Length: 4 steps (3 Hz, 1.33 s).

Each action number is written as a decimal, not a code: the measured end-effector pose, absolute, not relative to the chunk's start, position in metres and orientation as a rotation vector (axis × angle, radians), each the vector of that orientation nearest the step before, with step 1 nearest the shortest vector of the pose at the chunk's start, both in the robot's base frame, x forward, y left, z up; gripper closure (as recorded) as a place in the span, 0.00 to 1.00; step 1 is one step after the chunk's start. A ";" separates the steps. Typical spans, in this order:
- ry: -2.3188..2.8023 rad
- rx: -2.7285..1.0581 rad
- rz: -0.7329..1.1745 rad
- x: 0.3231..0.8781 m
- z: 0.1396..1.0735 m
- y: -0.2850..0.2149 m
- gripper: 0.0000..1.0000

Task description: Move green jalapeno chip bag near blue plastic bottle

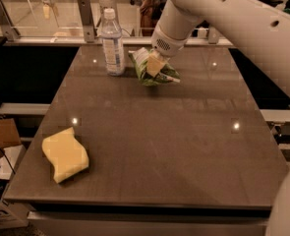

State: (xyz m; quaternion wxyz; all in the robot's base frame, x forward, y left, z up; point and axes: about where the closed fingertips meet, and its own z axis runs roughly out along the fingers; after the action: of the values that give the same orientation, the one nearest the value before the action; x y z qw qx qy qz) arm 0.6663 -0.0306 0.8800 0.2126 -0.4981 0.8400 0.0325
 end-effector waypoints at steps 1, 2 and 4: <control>2.337 -1.389 0.081 0.673 0.875 -0.022 0.84; 2.337 -1.393 0.072 0.674 0.872 -0.015 0.61; 2.340 -1.399 0.075 0.674 0.869 -0.014 0.15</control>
Offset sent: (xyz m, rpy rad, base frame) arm 0.0103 0.0225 -0.0065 -0.0232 -0.0087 -0.0009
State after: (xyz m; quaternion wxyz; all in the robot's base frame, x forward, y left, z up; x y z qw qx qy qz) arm 0.6744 -0.0135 0.8685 0.2057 -0.5021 0.8395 0.0269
